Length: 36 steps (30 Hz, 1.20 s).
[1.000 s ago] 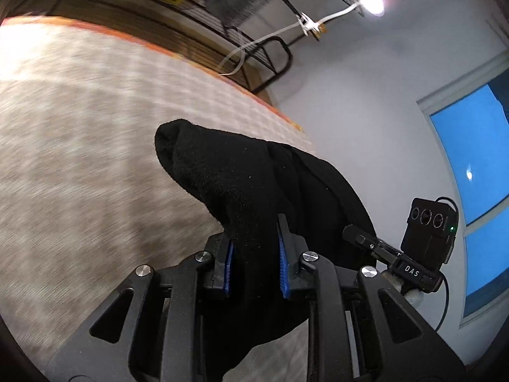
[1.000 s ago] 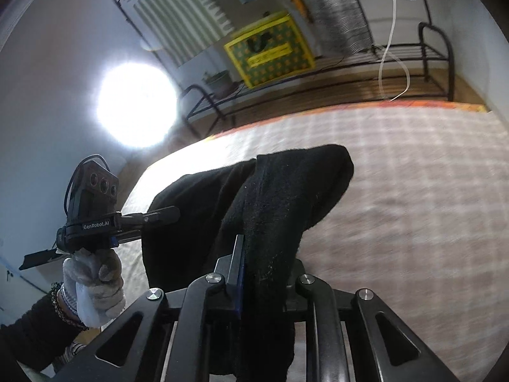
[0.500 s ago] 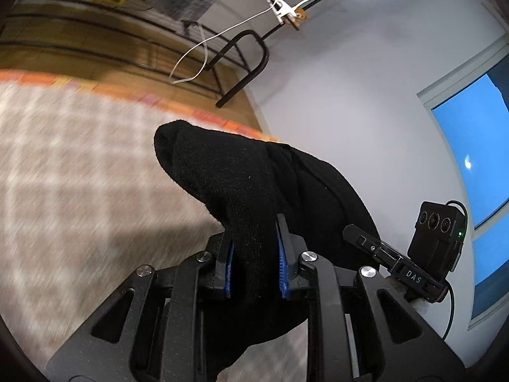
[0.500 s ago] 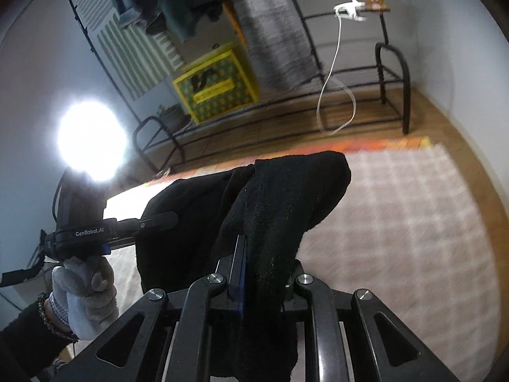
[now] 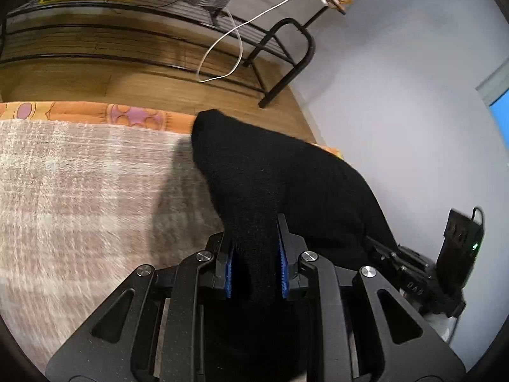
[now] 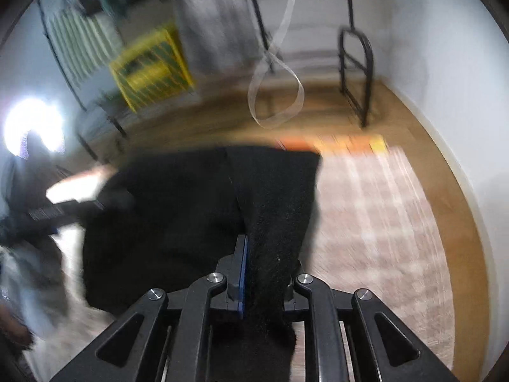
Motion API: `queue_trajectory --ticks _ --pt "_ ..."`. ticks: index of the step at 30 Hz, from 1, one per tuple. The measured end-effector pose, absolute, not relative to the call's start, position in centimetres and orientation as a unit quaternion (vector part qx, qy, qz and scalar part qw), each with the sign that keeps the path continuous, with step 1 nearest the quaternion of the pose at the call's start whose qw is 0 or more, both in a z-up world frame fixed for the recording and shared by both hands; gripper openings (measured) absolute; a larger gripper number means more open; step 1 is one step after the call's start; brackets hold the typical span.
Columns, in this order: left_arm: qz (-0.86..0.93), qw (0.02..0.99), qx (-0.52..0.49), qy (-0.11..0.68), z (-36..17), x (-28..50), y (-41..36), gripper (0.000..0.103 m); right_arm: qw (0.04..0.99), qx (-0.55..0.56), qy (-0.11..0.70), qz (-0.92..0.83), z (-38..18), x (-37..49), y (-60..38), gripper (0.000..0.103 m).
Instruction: Fold large clothes
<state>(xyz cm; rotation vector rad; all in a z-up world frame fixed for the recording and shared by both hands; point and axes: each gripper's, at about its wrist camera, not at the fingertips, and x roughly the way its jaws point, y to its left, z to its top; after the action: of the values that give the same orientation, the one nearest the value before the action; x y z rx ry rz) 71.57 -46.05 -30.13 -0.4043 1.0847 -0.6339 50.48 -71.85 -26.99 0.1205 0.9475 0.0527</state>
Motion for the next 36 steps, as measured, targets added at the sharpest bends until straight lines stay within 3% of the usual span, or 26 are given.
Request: queue_trajectory --ticks 12,19,25,33,36 --pt "-0.301 0.795 -0.167 0.499 -27.5 68.6 -44.2 0.030 0.898 0.106 0.426 0.009 -24.9 48.1 -72.8 0.045" --pt "-0.313 0.805 -0.161 0.477 -23.1 63.9 -40.3 0.030 0.904 0.131 0.408 0.002 -23.5 43.4 -72.1 0.045" --pt "-0.314 0.814 -0.143 0.467 -19.6 57.8 -36.7 0.030 0.867 0.042 0.491 -0.069 -26.8 40.9 -69.6 0.040" --pt "-0.308 0.833 -0.121 0.444 -14.1 49.6 -31.7 0.031 0.900 0.095 0.422 -0.056 -19.6 33.4 -67.3 0.040" --pt "-0.307 0.843 -0.116 0.427 -11.6 45.9 -29.7 0.035 0.909 0.089 0.403 -0.049 -16.6 30.4 -64.9 0.040"
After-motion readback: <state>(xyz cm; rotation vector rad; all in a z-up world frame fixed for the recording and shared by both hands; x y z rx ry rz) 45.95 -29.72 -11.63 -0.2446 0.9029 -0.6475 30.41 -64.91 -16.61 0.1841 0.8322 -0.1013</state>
